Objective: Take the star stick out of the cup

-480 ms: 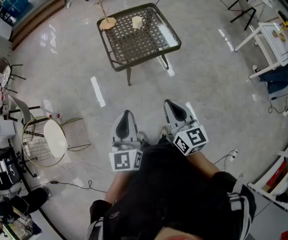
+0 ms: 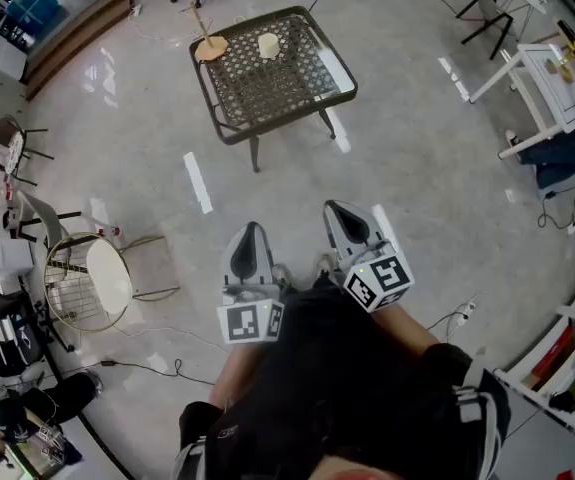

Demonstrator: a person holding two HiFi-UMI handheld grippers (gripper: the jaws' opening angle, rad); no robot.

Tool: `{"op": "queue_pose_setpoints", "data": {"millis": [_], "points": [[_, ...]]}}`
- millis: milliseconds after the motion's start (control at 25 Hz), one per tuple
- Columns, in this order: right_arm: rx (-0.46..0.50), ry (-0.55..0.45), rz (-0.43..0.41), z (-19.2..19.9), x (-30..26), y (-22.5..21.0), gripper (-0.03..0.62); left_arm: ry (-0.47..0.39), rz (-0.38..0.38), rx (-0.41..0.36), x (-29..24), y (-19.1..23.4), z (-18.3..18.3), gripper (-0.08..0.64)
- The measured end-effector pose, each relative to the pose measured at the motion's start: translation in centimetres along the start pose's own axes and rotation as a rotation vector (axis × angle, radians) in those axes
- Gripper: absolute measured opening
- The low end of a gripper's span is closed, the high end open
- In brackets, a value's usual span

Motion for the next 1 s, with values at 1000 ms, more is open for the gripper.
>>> {"op": "queue_pose_setpoints", "data": {"millis": [1000], "points": [[0.007, 0.05, -0.016, -1.2, -7.3, -9.2, 0.011, 0.057, -0.051, 0.003, -11.2, 0.6, 0.7, 0.017]]}}
Point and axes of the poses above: the fingertips, and each gripper's own axes: x backward along the fingers, y to its left, z out of its underside, the point moved 1 cm from there along x, backward along the fingers, and after that the axes turned 13 degrees about y, right-handed, at the moved point
